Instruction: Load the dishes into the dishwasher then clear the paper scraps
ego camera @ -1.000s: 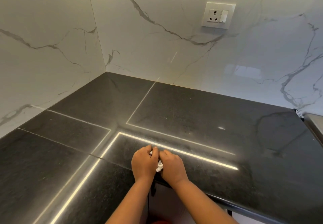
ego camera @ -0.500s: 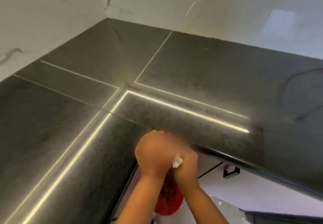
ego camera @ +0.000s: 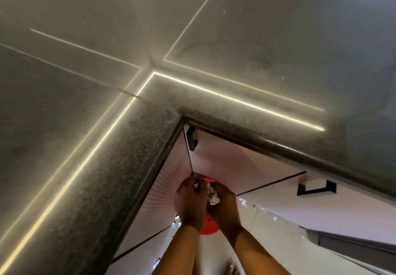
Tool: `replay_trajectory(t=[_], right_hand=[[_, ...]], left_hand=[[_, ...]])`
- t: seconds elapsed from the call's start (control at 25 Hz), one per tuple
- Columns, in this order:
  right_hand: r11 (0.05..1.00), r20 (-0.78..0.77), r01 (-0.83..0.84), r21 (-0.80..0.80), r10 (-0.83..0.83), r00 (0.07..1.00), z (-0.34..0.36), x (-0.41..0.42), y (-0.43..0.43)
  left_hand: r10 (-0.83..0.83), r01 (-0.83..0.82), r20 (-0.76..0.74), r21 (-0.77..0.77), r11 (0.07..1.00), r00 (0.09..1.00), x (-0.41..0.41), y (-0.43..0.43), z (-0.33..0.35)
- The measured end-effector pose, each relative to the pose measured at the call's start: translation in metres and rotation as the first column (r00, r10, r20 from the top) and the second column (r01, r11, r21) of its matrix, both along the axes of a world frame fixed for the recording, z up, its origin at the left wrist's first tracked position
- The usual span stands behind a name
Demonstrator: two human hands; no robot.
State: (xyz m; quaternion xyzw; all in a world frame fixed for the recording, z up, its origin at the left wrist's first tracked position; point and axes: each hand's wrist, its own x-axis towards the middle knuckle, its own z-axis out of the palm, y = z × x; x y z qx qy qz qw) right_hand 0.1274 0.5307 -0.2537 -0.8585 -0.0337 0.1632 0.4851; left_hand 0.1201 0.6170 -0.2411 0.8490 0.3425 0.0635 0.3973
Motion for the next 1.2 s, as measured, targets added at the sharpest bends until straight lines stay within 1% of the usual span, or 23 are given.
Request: replay_trajectory(t=[0.04,0.12,0.2,0.24,0.32,0.44,0.52,0.56,0.6,0.68,0.72,0.76,0.84,0.88,0.96,1.04,1.12,1.2], right_hand=[[0.999,-0.051,-0.017,-0.04,0.014,0.999,-0.017,0.002,0.002],[0.996,-0.144,-0.019,-0.084,0.007,0.989,-0.05,0.007,0.005],[0.994,-0.19,-0.011,-0.113,-0.011,0.982,-0.076,0.011,0.005],[0.992,-0.222,-0.016,-0.129,-0.013,0.975,-0.088,0.012,0.004],[0.981,-0.3,-0.049,-0.187,-0.01,0.954,-0.11,0.015,0.003],[0.971,-0.357,-0.084,-0.225,-0.002,0.934,-0.136,0.019,0.004],[0.963,-0.38,-0.1,-0.249,-0.002,0.925,-0.144,0.019,0.004],[0.959,-0.378,-0.109,-0.262,0.002,0.926,-0.147,0.02,0.004],[0.95,-0.382,-0.124,-0.286,0.005,0.924,-0.146,0.02,0.003],[0.944,-0.37,-0.126,-0.304,0.005,0.929,-0.144,0.019,0.002],[0.946,-0.358,-0.115,-0.304,-0.001,0.934,-0.144,0.018,0.001],[0.947,-0.358,-0.101,-0.304,-0.015,0.933,-0.139,0.017,0.001],[0.954,-0.356,-0.07,-0.291,-0.04,0.934,-0.128,0.017,-0.002],[0.957,-0.341,-0.061,-0.285,-0.042,0.939,-0.122,0.016,-0.003],[0.956,-0.336,-0.066,-0.286,-0.036,0.941,-0.105,0.013,-0.006],[0.957,-0.325,-0.067,-0.281,-0.03,0.945,-0.083,0.009,-0.009],[0.965,-0.275,-0.065,-0.255,-0.008,0.962,-0.058,0.004,-0.011],[0.973,-0.234,-0.035,-0.228,-0.02,0.972,-0.029,0.002,-0.012]], left_hand=[[0.022,-0.022,-0.035,-0.002,1.0,0.999,0.001,0.001,-0.015],[0.051,-0.062,-0.131,-0.086,0.994,0.99,0.005,0.006,-0.044],[0.006,-0.053,-0.224,-0.201,0.978,0.975,0.007,0.011,-0.075],[-0.026,-0.035,-0.252,-0.234,0.972,0.967,0.008,0.012,-0.087],[-0.049,-0.037,-0.256,-0.319,0.947,0.965,0.007,0.016,-0.104],[0.001,-0.147,-0.265,-0.534,0.833,0.964,0.005,0.021,-0.114],[0.021,-0.184,-0.271,-0.593,0.784,0.962,0.004,0.023,-0.123],[0.044,-0.195,-0.251,-0.619,0.761,0.967,0.003,0.022,-0.127],[0.092,-0.222,-0.23,-0.641,0.735,0.969,0.003,0.02,-0.129],[0.194,-0.261,-0.174,-0.638,0.724,0.965,0.001,0.016,-0.132],[0.212,-0.256,-0.146,-0.63,0.734,0.966,0.001,0.015,-0.131],[0.214,-0.245,-0.127,-0.646,0.723,0.968,0.001,0.014,-0.126],[0.214,-0.225,-0.104,-0.698,0.68,0.971,0.002,0.013,-0.114],[0.2,-0.207,-0.094,-0.708,0.676,0.975,0.002,0.012,-0.106],[0.16,-0.167,-0.073,-0.678,0.716,0.984,0.003,0.009,-0.084],[0.135,-0.138,-0.056,-0.665,0.734,0.989,-0.001,0.007,-0.065],[0.088,-0.078,-0.018,-0.669,0.739,0.996,-0.005,0.003,-0.041],[0.08,-0.053,0.008,-0.681,0.731,0.997,-0.009,0.001,-0.019]])
